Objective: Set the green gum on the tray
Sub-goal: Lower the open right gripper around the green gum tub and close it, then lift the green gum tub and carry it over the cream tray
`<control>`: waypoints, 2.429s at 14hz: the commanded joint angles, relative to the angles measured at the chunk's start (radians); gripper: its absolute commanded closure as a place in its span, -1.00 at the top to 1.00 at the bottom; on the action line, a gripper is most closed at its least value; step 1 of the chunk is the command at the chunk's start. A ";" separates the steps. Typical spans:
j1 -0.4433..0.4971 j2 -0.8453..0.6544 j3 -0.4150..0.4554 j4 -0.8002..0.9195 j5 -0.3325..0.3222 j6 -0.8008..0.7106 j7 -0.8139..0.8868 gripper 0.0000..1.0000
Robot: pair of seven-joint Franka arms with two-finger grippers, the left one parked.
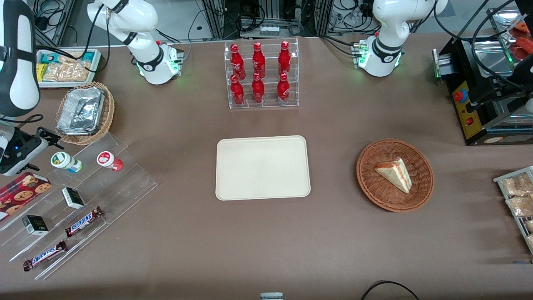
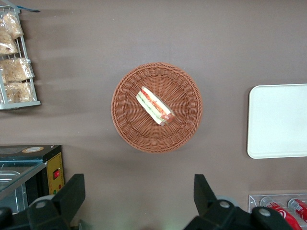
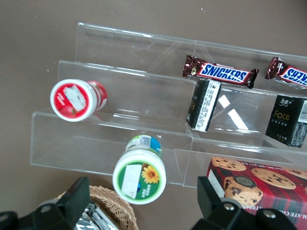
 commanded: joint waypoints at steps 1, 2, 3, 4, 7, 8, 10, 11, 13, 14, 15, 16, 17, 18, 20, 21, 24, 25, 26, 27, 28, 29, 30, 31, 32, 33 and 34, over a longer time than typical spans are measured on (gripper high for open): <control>-0.016 0.003 0.002 -0.027 -0.019 0.044 -0.022 1.00; -0.018 0.003 0.002 -0.041 -0.019 0.053 -0.023 1.00; -0.025 0.002 0.002 -0.055 -0.018 0.062 -0.023 1.00; -0.028 0.000 0.002 -0.067 -0.016 0.074 -0.023 1.00; -0.030 -0.004 0.002 -0.107 -0.015 0.114 -0.025 1.00; -0.030 -0.004 0.002 -0.116 -0.015 0.124 -0.025 1.00; -0.030 -0.003 0.002 -0.121 -0.012 0.125 -0.025 1.00; -0.030 0.000 0.002 -0.121 -0.008 0.127 -0.025 1.00; -0.031 0.003 0.002 -0.127 -0.008 0.137 -0.025 0.81; -0.030 0.003 0.002 -0.129 -0.008 0.140 -0.025 0.37; -0.030 0.003 0.002 -0.129 -0.008 0.139 -0.027 -0.35; -0.030 0.003 0.002 -0.127 -0.008 0.139 -0.027 -0.99; -0.030 0.003 0.002 -0.127 -0.008 0.137 -0.027 -1.00; -0.028 0.003 0.002 -0.127 -0.008 0.136 -0.027 -1.00; -0.028 0.002 0.002 -0.118 -0.008 0.124 -0.024 -1.00; -0.021 -0.004 0.003 -0.109 -0.008 0.111 -0.019 -1.00; -0.008 -0.019 0.014 -0.048 -0.008 0.009 0.015 -1.00; 0.014 -0.030 0.015 -0.031 -0.008 -0.025 0.054 -1.00; 0.044 -0.042 0.014 -0.017 -0.010 -0.059 0.096 -1.00; 0.074 -0.050 0.014 0.002 -0.010 -0.107 0.152 -1.00; 0.111 -0.055 0.014 0.021 -0.010 -0.160 0.215 -1.00; 0.151 -0.055 0.014 0.034 -0.010 -0.195 0.286 -1.00; 0.203 -0.055 0.014 0.038 -0.010 -0.223 0.370 -1.00; 0.252 -0.056 0.014 0.040 -0.010 -0.235 0.444 -1.00; 0.310 -0.056 0.014 0.042 -0.010 -0.246 0.540 -1.00; 0.373 -0.056 0.014 0.042 -0.008 -0.255 0.641 -1.00; 0.430 -0.049 0.014 0.040 -0.008 -0.255 0.733 -1.00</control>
